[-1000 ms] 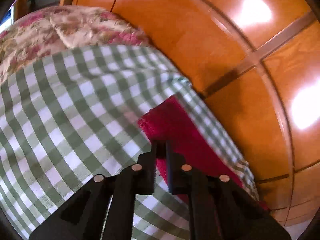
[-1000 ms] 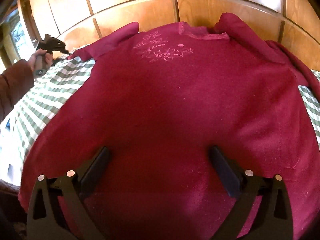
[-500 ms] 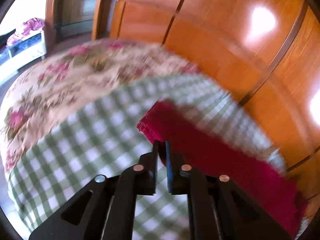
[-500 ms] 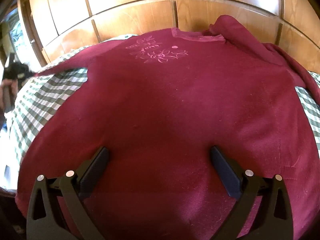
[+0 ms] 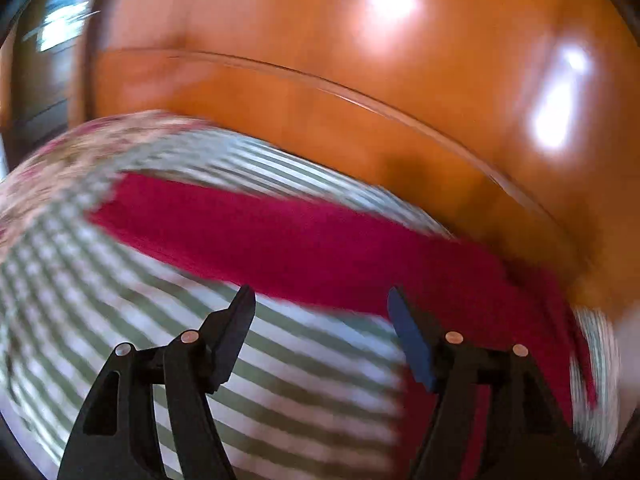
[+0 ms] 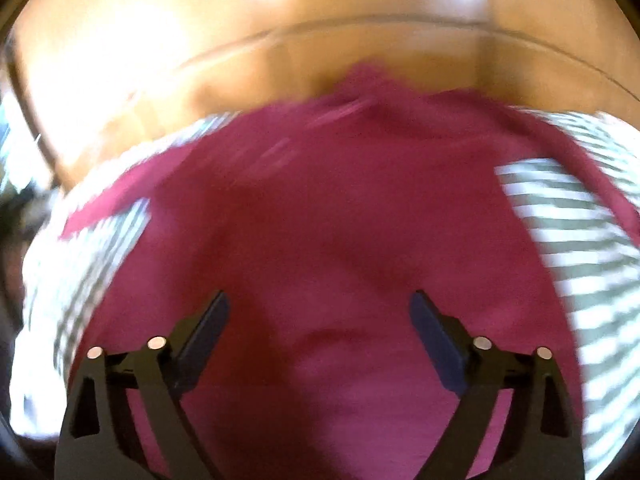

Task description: Fold small clothes

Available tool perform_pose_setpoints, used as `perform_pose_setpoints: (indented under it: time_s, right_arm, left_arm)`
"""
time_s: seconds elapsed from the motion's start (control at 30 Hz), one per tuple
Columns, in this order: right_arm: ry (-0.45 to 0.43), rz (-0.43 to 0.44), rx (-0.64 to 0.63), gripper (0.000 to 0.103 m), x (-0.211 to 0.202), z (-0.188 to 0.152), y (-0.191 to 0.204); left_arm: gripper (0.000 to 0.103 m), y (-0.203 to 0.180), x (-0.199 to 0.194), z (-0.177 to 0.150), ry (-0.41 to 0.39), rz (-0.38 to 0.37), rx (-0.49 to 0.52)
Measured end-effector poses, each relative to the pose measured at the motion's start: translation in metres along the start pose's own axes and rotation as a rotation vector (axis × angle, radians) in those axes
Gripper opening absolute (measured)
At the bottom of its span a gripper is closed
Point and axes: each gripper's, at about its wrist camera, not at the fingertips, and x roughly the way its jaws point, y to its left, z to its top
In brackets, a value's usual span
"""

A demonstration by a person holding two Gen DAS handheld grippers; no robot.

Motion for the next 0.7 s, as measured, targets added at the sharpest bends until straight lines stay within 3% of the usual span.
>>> perform_pose_setpoints:
  time_s: [0.07,0.1,0.17,0.3,0.5,0.53,0.6,0.63,0.7]
  right_arm:
    - [-0.053,-0.124,0.082,0.083,-0.019,0.011,-0.051]
    - [-0.070,-0.199,0.112,0.076,-0.026,0.015,-0.077]
    - [-0.074,-0.327,0.158,0.074,-0.031,0.021,-0.122]
    - [-0.009,-0.568,0.187,0.066,-0.011,0.033,-0.209]
    - [0.085,-0.699,0.162,0.062,0.034,0.056,-0.274]
    - [0.093,-0.715,0.154,0.057,0.039,0.057,-0.277]
    - [0.101,-0.715,0.137,0.019,0.041,0.062,-0.281]
    - [0.100,-0.720,0.124,0.011,0.038,0.065,-0.280]
    - [0.069,-0.690,0.123,0.008,0.017,0.066,-0.273]
  left_arm:
    - [0.069,-0.044,0.006,-0.026,0.055,-0.098,0.094]
    - [0.069,-0.060,0.008,-0.035,0.077,-0.130,0.125]
    - [0.069,-0.092,0.018,-0.057,0.131,-0.176,0.207]
    - [0.069,-0.134,0.036,-0.090,0.209,-0.176,0.334]
    - [0.072,-0.135,0.061,-0.103,0.267,-0.127,0.364]
    - [0.073,-0.138,0.062,-0.107,0.266,-0.127,0.367]
    - [0.075,-0.143,0.064,-0.110,0.264,-0.121,0.381]
    - [0.075,-0.143,0.065,-0.110,0.263,-0.118,0.383]
    - [0.076,-0.142,0.066,-0.110,0.261,-0.119,0.382]
